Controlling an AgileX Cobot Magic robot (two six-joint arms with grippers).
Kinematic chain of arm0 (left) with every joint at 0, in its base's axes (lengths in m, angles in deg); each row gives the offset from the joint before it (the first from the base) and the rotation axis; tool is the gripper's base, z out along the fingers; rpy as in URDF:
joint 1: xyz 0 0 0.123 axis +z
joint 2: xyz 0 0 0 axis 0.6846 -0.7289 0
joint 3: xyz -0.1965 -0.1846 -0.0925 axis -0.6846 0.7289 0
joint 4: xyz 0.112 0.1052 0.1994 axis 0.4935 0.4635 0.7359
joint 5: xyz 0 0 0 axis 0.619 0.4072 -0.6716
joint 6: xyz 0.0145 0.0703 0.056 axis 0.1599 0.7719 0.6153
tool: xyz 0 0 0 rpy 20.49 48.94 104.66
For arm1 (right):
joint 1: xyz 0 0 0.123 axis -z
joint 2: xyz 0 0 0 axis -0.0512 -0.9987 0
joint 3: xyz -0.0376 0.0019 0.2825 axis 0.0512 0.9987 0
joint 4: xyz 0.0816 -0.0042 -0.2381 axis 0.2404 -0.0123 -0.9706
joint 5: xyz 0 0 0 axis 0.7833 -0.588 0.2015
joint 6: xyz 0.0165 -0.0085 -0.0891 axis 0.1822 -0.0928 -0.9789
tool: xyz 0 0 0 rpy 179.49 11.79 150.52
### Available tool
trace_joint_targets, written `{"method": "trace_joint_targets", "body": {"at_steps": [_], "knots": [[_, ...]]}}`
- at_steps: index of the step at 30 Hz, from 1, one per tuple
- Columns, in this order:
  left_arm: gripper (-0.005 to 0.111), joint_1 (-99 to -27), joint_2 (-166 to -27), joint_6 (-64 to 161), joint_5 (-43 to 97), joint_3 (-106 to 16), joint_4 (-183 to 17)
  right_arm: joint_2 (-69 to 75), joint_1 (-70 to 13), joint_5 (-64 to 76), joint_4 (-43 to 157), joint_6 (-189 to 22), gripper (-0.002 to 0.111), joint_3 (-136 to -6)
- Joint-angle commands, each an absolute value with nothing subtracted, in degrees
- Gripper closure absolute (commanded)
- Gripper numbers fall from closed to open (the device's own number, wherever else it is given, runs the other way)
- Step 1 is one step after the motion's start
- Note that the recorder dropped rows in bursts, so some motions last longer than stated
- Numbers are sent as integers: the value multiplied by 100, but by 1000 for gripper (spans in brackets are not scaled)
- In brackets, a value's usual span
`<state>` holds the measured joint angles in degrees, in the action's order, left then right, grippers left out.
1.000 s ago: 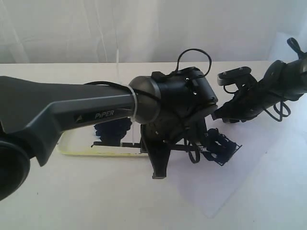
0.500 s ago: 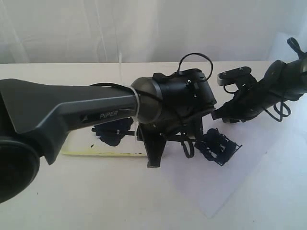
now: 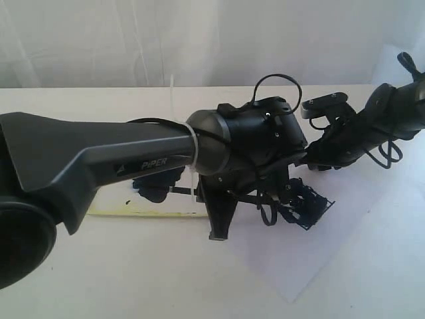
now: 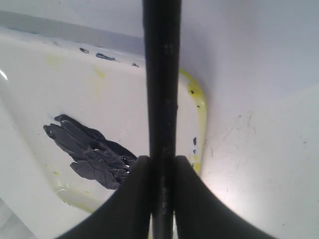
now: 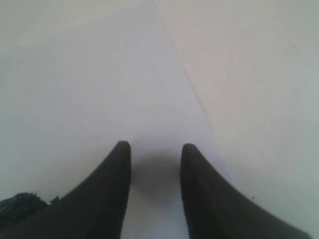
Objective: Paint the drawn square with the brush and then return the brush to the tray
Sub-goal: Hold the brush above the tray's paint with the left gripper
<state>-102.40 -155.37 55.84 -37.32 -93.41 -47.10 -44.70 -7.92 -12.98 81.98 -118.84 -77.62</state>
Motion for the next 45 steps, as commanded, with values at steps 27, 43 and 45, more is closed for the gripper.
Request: {"method": "trace_joint_targets", "body": {"at_steps": [27, 43, 45], "knots": [[107, -10325, -15720, 5391, -3966, -9375, -4186, -4518, -760, -1453, 8120, -11909, 75, -7726], [107, -10118, -15720, 5325, -3678, -9375, -4128, -4518, -760, -1479, 8120, -11909, 75, -7726], [107, -10057, -15720, 5233, -3706, -9375, -4127, -4518, -760, -1479, 8120, -11909, 75, -7726]]}}
